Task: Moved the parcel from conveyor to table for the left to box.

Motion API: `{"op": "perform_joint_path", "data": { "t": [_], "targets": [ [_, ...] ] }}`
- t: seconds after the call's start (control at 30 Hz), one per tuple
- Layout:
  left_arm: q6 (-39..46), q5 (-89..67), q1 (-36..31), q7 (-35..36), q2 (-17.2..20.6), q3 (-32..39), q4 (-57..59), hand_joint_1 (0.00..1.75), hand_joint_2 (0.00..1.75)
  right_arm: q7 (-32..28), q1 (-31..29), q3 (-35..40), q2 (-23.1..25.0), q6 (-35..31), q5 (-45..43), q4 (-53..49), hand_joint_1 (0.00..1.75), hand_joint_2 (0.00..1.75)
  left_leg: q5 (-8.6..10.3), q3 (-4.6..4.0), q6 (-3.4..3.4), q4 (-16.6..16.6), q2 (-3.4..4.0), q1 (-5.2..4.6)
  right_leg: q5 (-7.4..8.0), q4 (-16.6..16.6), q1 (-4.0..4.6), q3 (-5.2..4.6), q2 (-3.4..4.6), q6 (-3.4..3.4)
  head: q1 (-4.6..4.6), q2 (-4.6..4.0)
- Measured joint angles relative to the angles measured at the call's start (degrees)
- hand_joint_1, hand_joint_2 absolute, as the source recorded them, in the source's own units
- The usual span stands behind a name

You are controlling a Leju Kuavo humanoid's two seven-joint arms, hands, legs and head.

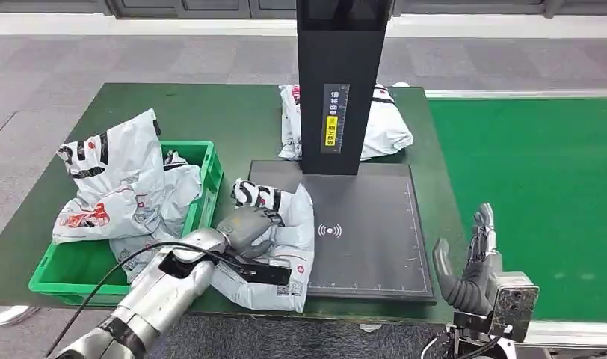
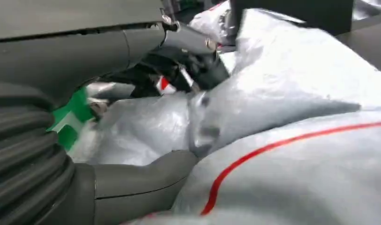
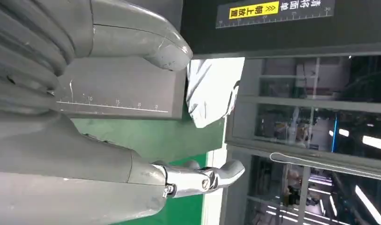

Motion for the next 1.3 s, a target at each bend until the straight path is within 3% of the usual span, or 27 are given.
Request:
{"op": "perform_joint_path", "data": {
  "t": [0.27,0.47,0.57,0.67,0.73,1.3],
  "targets": [
    [1.21,-2.75,-4.36,2.76,-2.27,-4.52,7.52,1.75,1.75,0.31,-0.05,0.0,0.0,-0.74,0.33,0.0,0.0,1.75,-0.12,0.33,0.12,-0.01,-0.06,0.0,-0.13,-0.01,-0.01,0.43,-0.11,0.05,0.02,0.0],
    [8.44,-3.52,-5.73,5.97,-3.45,-6.12,10.84,1.75,1.75,0.39,-0.06,-0.04,0.02,-1.55,0.31,-0.02,0.0,1.75,-0.09,0.51,0.25,-0.01,-0.13,0.0,-0.17,-0.01,-0.06,0.63,-0.15,0.16,0.02,-0.02],
    [18.97,-3.85,-4.86,10.29,-3.65,-5.91,9.5,1.75,1.75,0.33,0.54,-0.2,0.09,-2.03,0.24,-0.11,0.0,1.75,0.02,0.38,0.2,0.0,-0.09,0.0,0.02,-0.01,-0.07,0.43,-0.1,0.12,0.02,0.0],
    [32.39,-1.36,-2.58,13.64,-3.54,-2.57,2.34,1.75,1.75,0.0,1.32,-0.98,0.7,-2.93,0.15,-0.2,0.0,1.75,0.18,0.03,0.21,0.01,-0.09,0.0,0.12,0.0,-0.06,0.12,-0.1,0.15,0.02,0.0],
    [36.82,0.39,-2.1,13.99,-3.56,0.75,-2.26,1.75,1.75,-0.13,1.5,-1.05,0.96,-3.58,0.05,-0.2,0.0,1.75,0.19,0.02,0.19,0.01,-0.09,0.0,0.13,-0.01,-0.05,0.12,-0.1,0.17,0.02,0.0],
    [47.78,10.12,5.19,10.05,-3.43,17.93,-21.98,1.75,1.75,-1.49,2.57,-1.18,1.09,-7.1,-2.36,-0.2,0.0,1.75,0.12,-0.15,0.15,0.0,-0.03,0.0,0.06,-0.01,-0.02,-0.12,-0.02,0.12,0.0,0.0]
  ]
}}
